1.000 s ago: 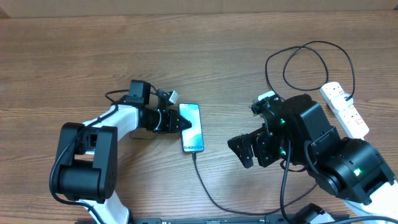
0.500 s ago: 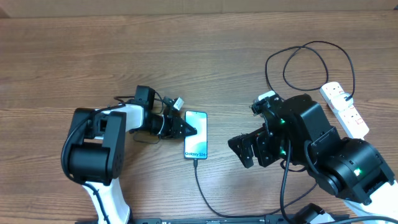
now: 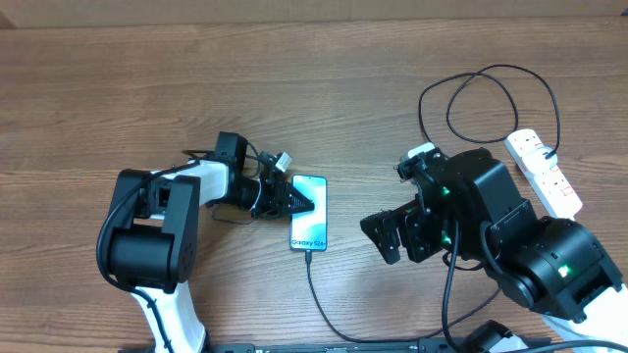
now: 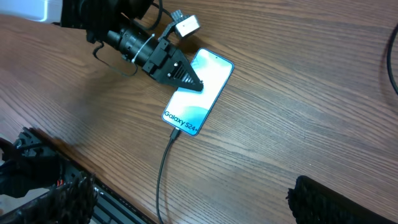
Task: Plug charger to phone and switch on socket
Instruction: 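Release the phone and withdraw both grippers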
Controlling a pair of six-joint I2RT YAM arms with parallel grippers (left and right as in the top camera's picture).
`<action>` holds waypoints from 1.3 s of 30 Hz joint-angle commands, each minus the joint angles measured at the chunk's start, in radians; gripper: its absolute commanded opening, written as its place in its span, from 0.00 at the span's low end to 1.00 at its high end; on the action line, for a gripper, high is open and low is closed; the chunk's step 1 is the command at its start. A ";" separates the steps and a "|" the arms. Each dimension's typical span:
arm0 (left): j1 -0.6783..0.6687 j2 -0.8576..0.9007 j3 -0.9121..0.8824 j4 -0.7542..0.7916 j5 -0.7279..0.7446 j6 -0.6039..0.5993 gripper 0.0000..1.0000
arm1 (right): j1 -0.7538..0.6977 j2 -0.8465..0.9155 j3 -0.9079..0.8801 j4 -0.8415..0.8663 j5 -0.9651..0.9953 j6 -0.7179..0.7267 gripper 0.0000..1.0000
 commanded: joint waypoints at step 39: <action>-0.050 0.047 0.014 -0.107 -0.689 0.084 0.52 | -0.006 0.091 0.019 0.053 0.032 0.041 1.00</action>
